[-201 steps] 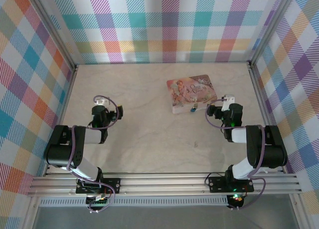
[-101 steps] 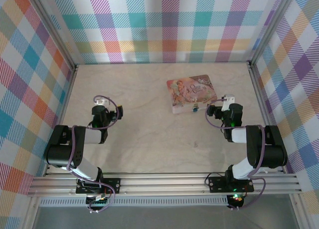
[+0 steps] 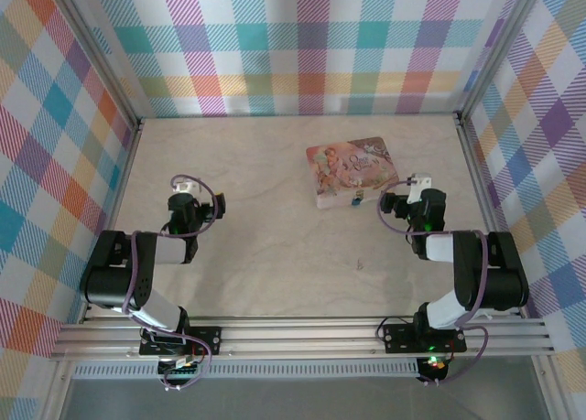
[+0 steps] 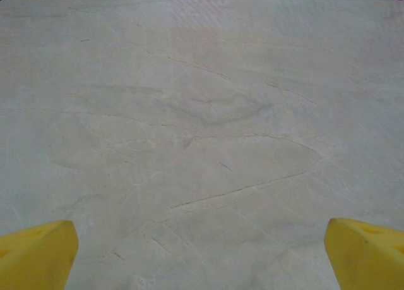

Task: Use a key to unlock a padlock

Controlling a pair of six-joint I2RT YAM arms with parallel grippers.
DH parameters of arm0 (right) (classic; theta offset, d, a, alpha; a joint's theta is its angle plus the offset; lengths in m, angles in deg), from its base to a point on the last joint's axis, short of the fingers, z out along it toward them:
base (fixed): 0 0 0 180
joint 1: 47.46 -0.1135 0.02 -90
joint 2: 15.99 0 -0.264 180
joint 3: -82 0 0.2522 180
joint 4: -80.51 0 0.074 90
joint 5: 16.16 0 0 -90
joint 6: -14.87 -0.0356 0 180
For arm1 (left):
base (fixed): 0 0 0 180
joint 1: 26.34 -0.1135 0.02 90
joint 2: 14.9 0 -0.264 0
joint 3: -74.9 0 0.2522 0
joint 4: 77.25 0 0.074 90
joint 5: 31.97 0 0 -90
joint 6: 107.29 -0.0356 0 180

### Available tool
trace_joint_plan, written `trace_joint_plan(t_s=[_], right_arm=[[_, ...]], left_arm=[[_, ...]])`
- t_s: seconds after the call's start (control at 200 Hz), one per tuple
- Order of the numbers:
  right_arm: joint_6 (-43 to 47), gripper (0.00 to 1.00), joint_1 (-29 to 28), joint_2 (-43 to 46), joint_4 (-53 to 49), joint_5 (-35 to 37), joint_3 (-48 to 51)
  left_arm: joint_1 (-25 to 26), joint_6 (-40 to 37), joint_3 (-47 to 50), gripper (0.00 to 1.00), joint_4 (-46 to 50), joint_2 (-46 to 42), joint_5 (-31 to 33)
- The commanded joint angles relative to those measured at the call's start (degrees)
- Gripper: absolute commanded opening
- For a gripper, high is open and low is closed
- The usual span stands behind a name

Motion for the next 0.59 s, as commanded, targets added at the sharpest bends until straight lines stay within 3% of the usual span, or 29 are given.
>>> trace_joint_plan(t_s=[0.0, 0.15, 0.295, 0.59], right_arm=[[-0.5, 1.0, -0.4, 6.0, -5.8, 1.0, -2.3], [-4.3, 1.0, -0.4, 14.1, -20.7, 2.0, -6.2], [-10.6, 1.0, -0.4, 18.3, -39.9, -1.1, -15.1], [-24.1, 1.0, -0.5, 24.8, -59.0, -7.5, -20.6]], left_arm=[[0.0, 1.1, -0.7, 1.0, 4.3, -6.3, 2.5], [1.2, 3.7, -3.5, 1.0, 15.1, -14.6, 4.5], [1.2, 15.3, -11.1, 1.0, 30.4, -17.5, -2.4], [2.8, 29.9, -13.3, 1.0, 35.9, -20.2, -14.2]])
